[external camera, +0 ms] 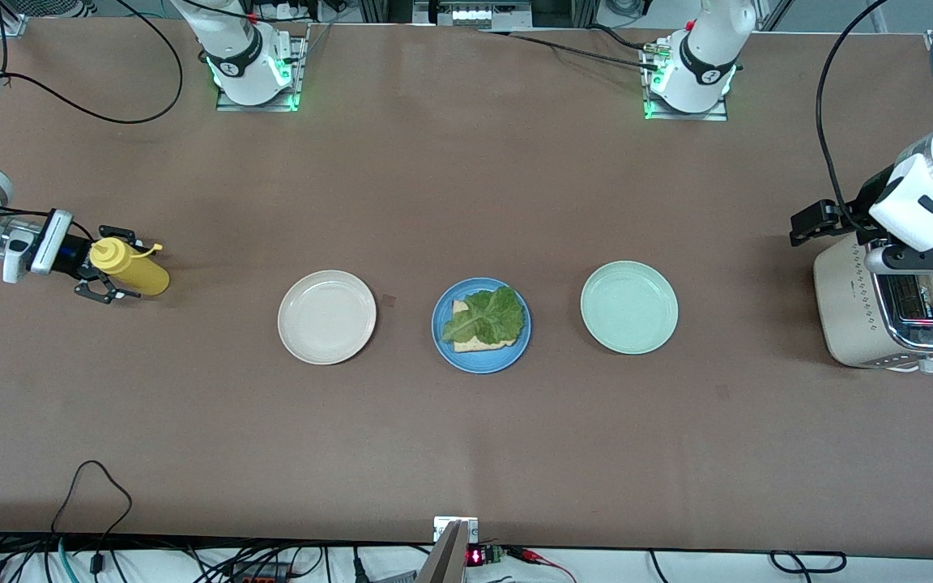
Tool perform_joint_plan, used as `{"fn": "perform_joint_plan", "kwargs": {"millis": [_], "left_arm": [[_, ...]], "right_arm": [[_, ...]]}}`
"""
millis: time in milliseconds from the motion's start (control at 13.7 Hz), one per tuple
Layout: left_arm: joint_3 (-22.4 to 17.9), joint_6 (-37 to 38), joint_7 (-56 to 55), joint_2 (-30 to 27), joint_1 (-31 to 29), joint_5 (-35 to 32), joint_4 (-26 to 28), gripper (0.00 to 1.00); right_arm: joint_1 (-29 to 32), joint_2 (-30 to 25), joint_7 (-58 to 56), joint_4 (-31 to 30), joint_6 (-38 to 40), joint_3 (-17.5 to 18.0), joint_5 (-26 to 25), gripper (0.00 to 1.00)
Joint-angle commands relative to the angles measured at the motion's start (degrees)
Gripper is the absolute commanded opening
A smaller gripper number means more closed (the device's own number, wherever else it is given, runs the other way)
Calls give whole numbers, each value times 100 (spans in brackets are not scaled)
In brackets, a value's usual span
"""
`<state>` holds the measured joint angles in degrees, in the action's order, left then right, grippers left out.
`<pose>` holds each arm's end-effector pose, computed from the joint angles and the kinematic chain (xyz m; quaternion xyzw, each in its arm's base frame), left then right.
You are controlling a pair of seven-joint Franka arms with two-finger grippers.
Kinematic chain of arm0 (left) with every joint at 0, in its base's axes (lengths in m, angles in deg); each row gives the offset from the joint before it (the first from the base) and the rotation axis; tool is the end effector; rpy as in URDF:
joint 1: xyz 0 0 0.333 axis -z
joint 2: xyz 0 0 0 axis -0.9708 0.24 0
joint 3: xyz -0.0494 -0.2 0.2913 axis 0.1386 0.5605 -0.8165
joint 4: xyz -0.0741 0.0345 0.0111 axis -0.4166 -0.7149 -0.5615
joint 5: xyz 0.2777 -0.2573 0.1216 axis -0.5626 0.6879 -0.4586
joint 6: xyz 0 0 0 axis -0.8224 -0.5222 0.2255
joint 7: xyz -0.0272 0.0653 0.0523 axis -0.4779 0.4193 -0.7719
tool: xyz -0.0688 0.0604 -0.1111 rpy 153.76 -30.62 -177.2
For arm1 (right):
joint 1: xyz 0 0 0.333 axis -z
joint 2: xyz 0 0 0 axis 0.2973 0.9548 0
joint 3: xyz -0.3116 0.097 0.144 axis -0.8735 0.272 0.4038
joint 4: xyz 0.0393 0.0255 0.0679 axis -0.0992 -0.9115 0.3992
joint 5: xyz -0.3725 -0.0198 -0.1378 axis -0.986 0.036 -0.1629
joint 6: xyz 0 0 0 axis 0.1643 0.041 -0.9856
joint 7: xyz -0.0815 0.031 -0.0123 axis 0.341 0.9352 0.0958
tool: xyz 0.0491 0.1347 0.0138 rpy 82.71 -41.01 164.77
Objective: Make sandwich in blue plate with both arms
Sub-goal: 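Grasp the yellow squeeze bottle with the right gripper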
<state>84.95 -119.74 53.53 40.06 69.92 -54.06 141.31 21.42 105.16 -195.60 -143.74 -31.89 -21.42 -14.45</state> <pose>0.5872 -0.0195 0.5527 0.9994 0.0154 -0.0319 0.0029 0.5259 -0.2494 0.1433 -0.6629 -0.5617 -0.3656 0.3338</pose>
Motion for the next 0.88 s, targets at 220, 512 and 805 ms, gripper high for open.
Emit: {"fn": "perform_joint_plan", "kwargs": {"millis": [220,512,805], "left_arm": [[38,-3,128,-13,-57,-27,26,100],[38,-3,128,-13,-57,-27,26,100],[29,-3,128,-13,-57,-27,17,100]], "right_arm": [[-65,31,-13,85,-72,38,14,0],[-424,-249,162,103,-256,38,-39,0],[-987,-926,1067,94,-686,38,-478,0]]}}
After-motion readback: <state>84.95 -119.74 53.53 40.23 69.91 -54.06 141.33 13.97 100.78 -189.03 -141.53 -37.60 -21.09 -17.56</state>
